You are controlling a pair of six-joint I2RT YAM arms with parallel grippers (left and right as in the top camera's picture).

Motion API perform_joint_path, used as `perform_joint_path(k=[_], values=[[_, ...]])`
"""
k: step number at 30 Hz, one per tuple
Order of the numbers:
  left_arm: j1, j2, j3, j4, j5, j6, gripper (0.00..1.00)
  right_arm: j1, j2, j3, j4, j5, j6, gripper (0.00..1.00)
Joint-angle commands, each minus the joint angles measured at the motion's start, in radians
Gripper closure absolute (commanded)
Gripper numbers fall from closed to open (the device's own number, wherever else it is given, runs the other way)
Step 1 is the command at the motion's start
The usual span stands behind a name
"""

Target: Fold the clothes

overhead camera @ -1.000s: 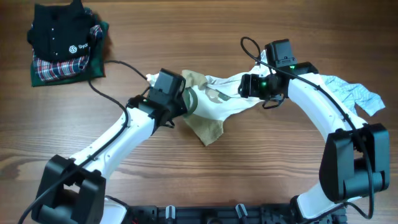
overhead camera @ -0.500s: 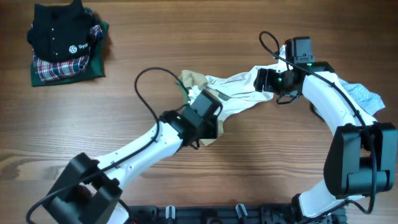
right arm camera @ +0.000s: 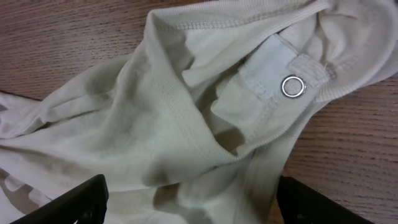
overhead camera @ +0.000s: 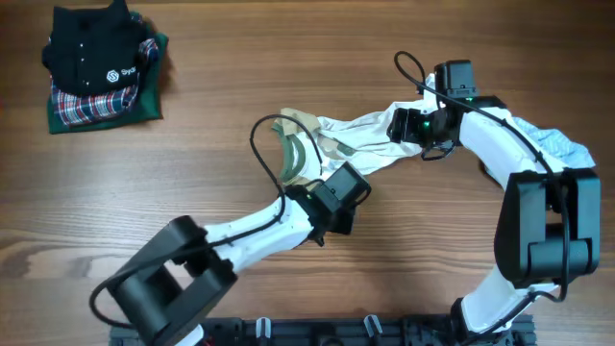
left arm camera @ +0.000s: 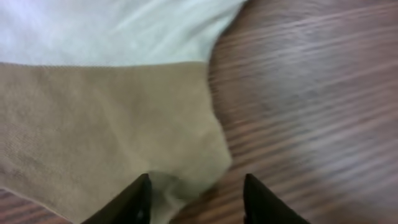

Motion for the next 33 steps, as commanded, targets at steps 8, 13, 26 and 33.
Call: perform_joint_path(k=[8, 13, 26, 33], values=[[-0.001, 0.039, -0.002, 0.068, -0.175, 0.056, 0.86, -0.010, 0.082, -0.033, 0.024, -0.012, -0.008, 0.14], [-0.001, 0.039, -0.002, 0.059, -0.183, 0.056, 0.96, -0.010, 0.110, -0.033, 0.021, -0.011, 0.056, 0.63], [0.180, -0.121, 0.085, -0.132, -0.198, 0.078, 0.96, -0.079, -0.262, -0.026, -0.174, -0.012, 0.072, 0.96], [0.259, -0.389, 0.123, -0.185, -0.202, 0.106, 0.96, -0.079, -0.354, -0.023, -0.280, -0.012, 0.008, 0.91]])
